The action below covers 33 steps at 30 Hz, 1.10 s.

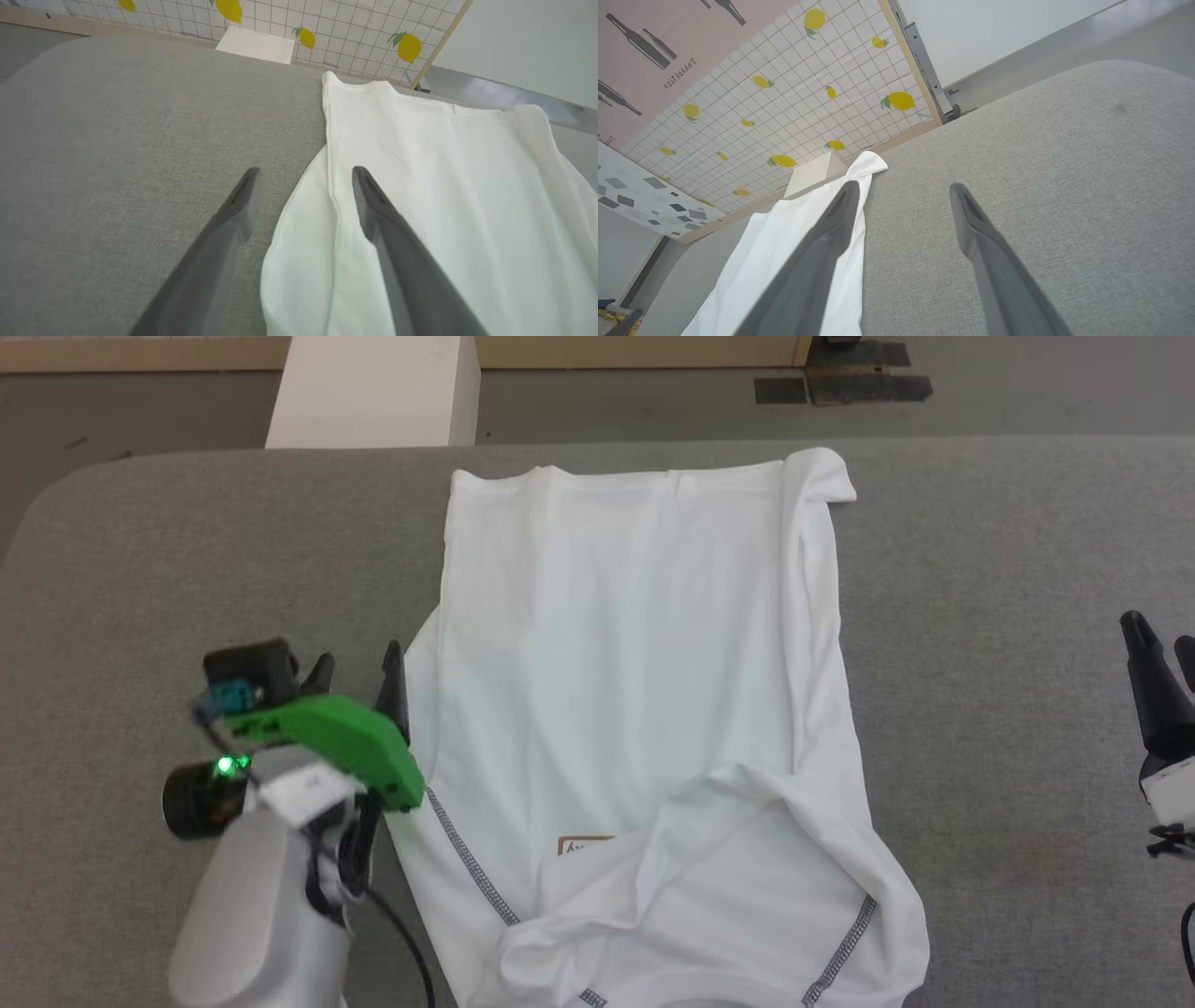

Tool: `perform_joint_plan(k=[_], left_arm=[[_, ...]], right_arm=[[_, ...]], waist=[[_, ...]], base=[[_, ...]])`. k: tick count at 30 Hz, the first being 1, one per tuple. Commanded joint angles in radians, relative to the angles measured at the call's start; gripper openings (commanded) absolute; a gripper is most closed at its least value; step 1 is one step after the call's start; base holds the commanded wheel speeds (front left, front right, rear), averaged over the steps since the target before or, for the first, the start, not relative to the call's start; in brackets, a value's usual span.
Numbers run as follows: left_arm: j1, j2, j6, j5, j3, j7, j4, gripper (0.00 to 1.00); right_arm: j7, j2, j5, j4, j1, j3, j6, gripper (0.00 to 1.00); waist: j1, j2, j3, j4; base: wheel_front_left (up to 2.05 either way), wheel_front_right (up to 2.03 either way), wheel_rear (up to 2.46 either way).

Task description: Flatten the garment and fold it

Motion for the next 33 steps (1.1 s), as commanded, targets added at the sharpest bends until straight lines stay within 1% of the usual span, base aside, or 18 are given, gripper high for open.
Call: perform_joint_plan(k=[1,2,4,6,9,13,18,21,22,23,24,28,33], left_arm=[[-0.054,0.026,0.006,-0.002,-0.014,0.085,0.031,1.00],[-0.101,0.039,0.007,-0.005,-0.024,0.168,0.057,1.00],[-0.180,0.064,0.019,0.009,-0.045,0.299,0.092,1.00],[-0.246,0.080,0.024,0.022,-0.067,0.406,0.121,1.00],[-0.323,0.107,0.025,0.056,-0.108,0.534,0.173,1.00],[-0.379,0.116,0.015,0.082,-0.150,0.608,0.232,1.00],[-0.398,0.122,0.007,0.105,-0.189,0.657,0.304,1.00],[-0.390,0.118,-0.006,0.103,-0.208,0.681,0.340,1.00],[-0.385,0.112,-0.012,0.095,-0.210,0.692,0.349,0.82],[-0.381,0.104,-0.016,0.085,-0.210,0.694,0.355,0.33],[-0.378,0.101,-0.020,0.081,-0.213,0.696,0.360,0.00],[-0.373,0.085,-0.024,0.054,-0.202,0.678,0.375,0.00],[-0.385,0.069,0.007,0.000,-0.131,0.586,0.367,0.00]], right_arm=[[0.004,0.002,-0.006,-0.008,-0.021,0.003,-0.001,1.00],[0.007,0.002,-0.005,-0.012,-0.028,0.005,-0.001,1.00],[0.013,0.002,-0.004,-0.015,-0.035,0.007,-0.001,1.00],[0.015,0.002,-0.001,-0.017,-0.038,0.010,-0.001,1.00],[0.014,0.002,0.004,-0.017,-0.043,0.015,-0.001,1.00],[0.014,0.001,0.006,-0.016,-0.047,0.018,-0.001,1.00],[0.020,-0.005,0.009,-0.024,-0.055,0.014,-0.001,1.00],[0.025,-0.007,0.010,-0.031,-0.059,0.011,-0.001,1.00],[0.025,-0.007,0.010,-0.033,-0.060,0.009,-0.001,1.00],[0.026,-0.007,0.010,-0.035,-0.061,0.006,-0.001,1.00],[0.027,-0.007,0.010,-0.037,-0.061,0.004,-0.001,1.00],[0.029,-0.007,0.008,-0.041,-0.060,-0.001,-0.001,1.00],[0.031,-0.004,0.006,-0.036,-0.058,0.001,-0.001,1.00]], waist=[[0.0000,0.0093,0.053,-0.021],[0.0000,0.0093,0.067,-0.025],[0.0000,0.0093,0.089,-0.028],[0.0000,0.0093,0.106,-0.031],[0.0000,0.0093,0.128,-0.036],[0.0000,0.0093,0.142,-0.040],[0.0000,0.0093,0.157,-0.045],[0.0000,0.0093,0.161,-0.046],[0.0000,0.0093,0.162,-0.045],[0.0000,0.0093,0.164,-0.044],[0.0000,0.0093,0.165,-0.043],[0.0000,0.0093,0.166,-0.038],[0.0000,0.0093,0.156,-0.026]], base=[[0.00,0.00,0.00],[0.00,0.00,0.00],[0.00,0.00,0.00],[0.00,0.00,0.00],[0.00,0.00,0.00],[0.00,0.00,0.00],[0.00,0.00,0.00],[0.00,0.00,0.00],[0.00,0.00,0.00],[0.00,0.00,0.00],[0.00,0.00,0.00],[0.00,0.00,0.00],[0.00,0.00,0.00]])
